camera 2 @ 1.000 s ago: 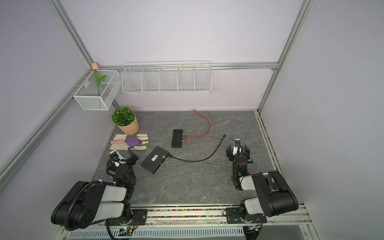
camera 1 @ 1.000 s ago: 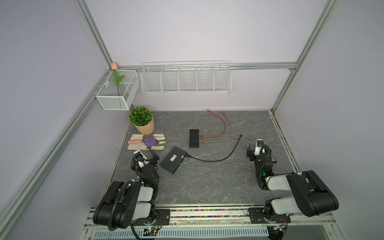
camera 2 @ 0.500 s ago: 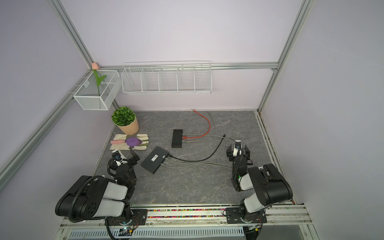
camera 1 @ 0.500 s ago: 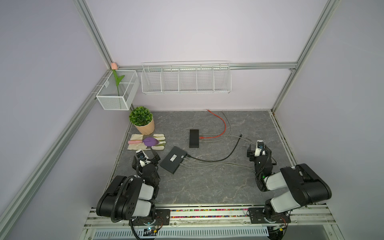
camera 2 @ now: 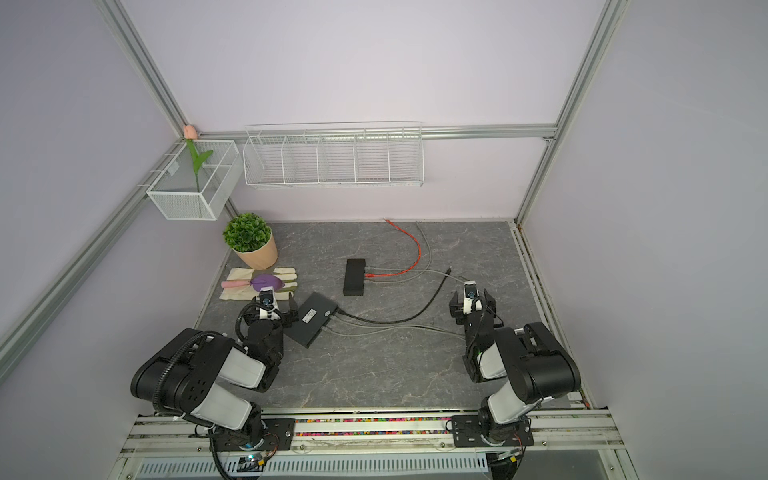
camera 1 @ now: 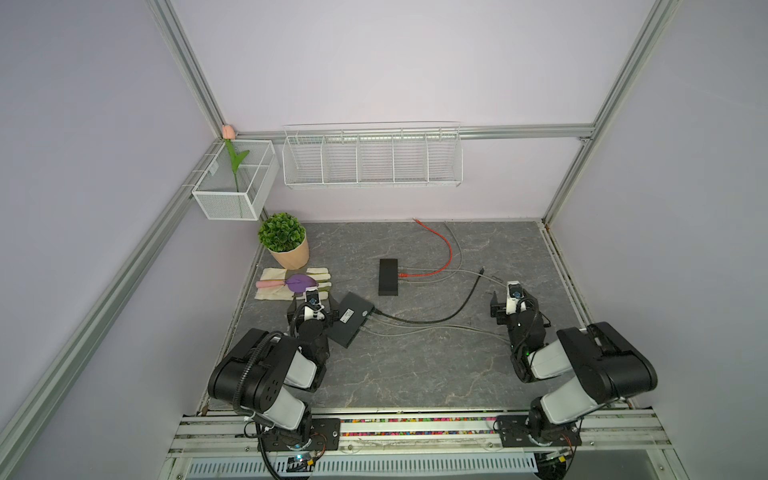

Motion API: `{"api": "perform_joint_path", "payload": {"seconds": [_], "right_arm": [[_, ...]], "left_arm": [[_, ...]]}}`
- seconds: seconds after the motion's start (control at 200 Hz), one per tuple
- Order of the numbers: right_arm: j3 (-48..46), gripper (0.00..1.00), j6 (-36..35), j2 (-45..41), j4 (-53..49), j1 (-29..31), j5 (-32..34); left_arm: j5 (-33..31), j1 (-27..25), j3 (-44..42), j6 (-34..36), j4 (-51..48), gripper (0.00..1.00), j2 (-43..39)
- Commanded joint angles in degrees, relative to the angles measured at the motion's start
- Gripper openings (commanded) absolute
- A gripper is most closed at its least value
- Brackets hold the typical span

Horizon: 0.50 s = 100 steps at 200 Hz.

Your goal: Insert the plug into the switch port

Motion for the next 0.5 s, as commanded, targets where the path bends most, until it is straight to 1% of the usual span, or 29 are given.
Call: {"api": "perform_joint_path", "payload": {"seconds": [0.0,0.36,0.425,0.495], "right_arm": [[0.2,0.89,-1.2,1.0,3.9,-0.7,-3.0],[0.9,0.89,-0.9,1.2,3.3,-1.0,-3.5],[2.3,0.89,-0.1,0.2,-0.5,-2.0,-4.5],[5.4,0.89,1.6,-2.7,-10.1,-3.7,-6.8]], "left_arm": [[2.3,-0.2,0.2,2.2,2.0,0.99,0.1],[3.0,-0.1,0.6,2.6,1.9,0.99,0.4],[3.1,0.4,1.1,2.2,1.9,0.99,0.7],[2.8,0.9,1.4,1.5,1.9,0.99,1.2]]}}
